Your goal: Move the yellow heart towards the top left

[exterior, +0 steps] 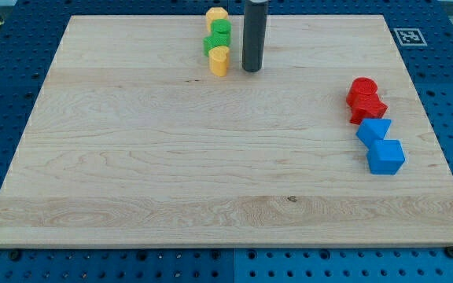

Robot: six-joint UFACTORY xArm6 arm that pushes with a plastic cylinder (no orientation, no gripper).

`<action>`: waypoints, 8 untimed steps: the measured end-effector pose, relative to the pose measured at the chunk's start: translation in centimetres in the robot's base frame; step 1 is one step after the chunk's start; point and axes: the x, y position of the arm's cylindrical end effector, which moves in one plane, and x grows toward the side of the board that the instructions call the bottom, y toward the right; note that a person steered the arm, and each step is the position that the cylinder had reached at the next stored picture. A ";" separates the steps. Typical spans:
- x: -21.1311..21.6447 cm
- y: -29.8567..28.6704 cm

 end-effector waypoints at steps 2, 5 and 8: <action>0.1 -6.0; -1.1 -11.8; -3.7 -11.4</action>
